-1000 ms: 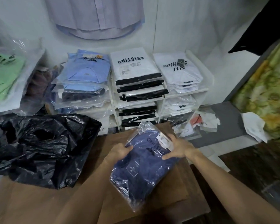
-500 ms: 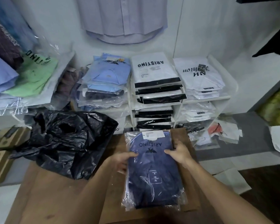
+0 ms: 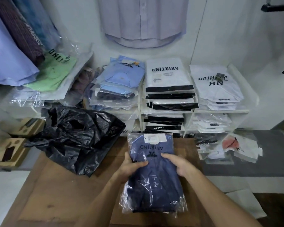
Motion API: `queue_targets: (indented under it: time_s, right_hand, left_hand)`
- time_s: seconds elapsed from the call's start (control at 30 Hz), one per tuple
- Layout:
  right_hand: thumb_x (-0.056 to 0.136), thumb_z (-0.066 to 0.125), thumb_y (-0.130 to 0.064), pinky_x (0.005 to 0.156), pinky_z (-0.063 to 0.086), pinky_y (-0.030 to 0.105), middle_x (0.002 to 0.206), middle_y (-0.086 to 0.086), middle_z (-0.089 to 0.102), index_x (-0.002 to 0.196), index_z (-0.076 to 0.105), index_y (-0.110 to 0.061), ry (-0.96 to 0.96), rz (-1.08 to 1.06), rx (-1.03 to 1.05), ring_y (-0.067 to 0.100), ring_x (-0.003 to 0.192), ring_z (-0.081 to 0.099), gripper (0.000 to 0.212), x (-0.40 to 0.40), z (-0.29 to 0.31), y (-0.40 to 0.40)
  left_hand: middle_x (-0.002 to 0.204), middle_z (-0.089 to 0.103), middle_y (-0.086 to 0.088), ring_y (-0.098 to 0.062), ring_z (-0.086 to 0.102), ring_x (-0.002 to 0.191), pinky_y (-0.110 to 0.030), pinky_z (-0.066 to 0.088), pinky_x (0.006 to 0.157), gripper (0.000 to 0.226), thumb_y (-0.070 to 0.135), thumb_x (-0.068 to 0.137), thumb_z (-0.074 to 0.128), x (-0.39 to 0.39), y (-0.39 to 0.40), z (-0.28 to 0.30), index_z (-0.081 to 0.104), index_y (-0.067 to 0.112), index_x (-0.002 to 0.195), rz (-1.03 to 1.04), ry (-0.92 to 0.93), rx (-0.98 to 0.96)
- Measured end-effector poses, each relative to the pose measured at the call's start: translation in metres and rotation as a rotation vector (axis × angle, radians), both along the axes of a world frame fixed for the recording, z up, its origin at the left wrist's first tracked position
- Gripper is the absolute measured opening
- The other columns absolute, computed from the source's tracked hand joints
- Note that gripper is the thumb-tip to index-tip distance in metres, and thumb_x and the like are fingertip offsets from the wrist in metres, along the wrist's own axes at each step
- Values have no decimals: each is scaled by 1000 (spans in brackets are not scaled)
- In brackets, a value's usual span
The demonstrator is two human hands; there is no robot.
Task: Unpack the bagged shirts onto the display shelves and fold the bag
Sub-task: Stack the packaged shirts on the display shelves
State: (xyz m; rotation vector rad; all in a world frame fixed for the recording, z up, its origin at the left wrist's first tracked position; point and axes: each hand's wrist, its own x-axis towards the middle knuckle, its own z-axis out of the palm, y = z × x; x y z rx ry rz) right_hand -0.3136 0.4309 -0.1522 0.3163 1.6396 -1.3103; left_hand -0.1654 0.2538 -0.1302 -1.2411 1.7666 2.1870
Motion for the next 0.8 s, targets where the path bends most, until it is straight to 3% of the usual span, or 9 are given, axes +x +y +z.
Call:
queue_targets:
  time_s: [0.07,0.13,0.2,0.3,0.37,0.5,0.67,0.8]
  right_hand:
    - [76,89,-25,84,61,42,105,12,78,120,70,-12,10,139,-72,31,95,76,50,-1,8,-2]
    - [73,90,-27,95,57,47,118,3,75,130,60,-27,75,284,-109,28,107,73,64,-3,15,-5]
    - [79,84,-17,101,54,49,126,-2,71,135,50,-37,108,372,-172,23,114,69,68,-7,26,-12]
    - [84,80,-7,102,53,44,126,-1,69,136,47,-35,185,413,-252,18,113,68,67,-15,52,-29]
    - [83,82,-9,104,51,45,126,1,69,137,48,-29,258,403,-282,18,112,67,67,-24,73,-45]
    - [78,87,-14,102,53,44,126,2,69,142,45,-23,392,323,-328,19,111,68,77,-45,110,-85]
    - [78,87,-14,76,58,27,117,2,69,132,50,-19,500,135,-388,15,100,70,66,-66,152,-137]
    - [74,90,-20,91,59,38,115,1,69,125,52,-19,558,46,-363,18,103,69,63,-90,171,-184]
  left_hand:
    - [128,62,-18,-32,71,107,-39,63,79,76,3,74,89,2,-1,1,35,9,127,41,49,5]
    - [125,63,-14,-23,72,100,-31,62,73,72,3,78,86,4,-4,8,36,9,129,82,77,-23]
    - [122,65,-11,-18,73,95,-28,61,71,69,8,79,86,5,-11,22,37,13,128,115,96,-58]
    - [125,65,-11,-22,72,104,-36,62,81,63,14,84,83,0,-31,44,37,17,128,126,143,-129]
    - [125,64,-12,-23,71,105,-38,62,84,60,16,87,80,-8,-50,66,36,17,127,120,156,-221]
    - [123,61,-7,-17,67,105,-22,60,74,59,18,90,77,-37,-95,117,34,14,130,89,207,-394]
    - [133,60,-5,-20,64,116,-41,54,101,80,19,87,80,-81,-151,157,30,13,149,129,260,-616]
    - [140,57,5,-13,60,122,-31,50,104,90,32,80,84,-112,-194,178,31,29,153,141,305,-746]
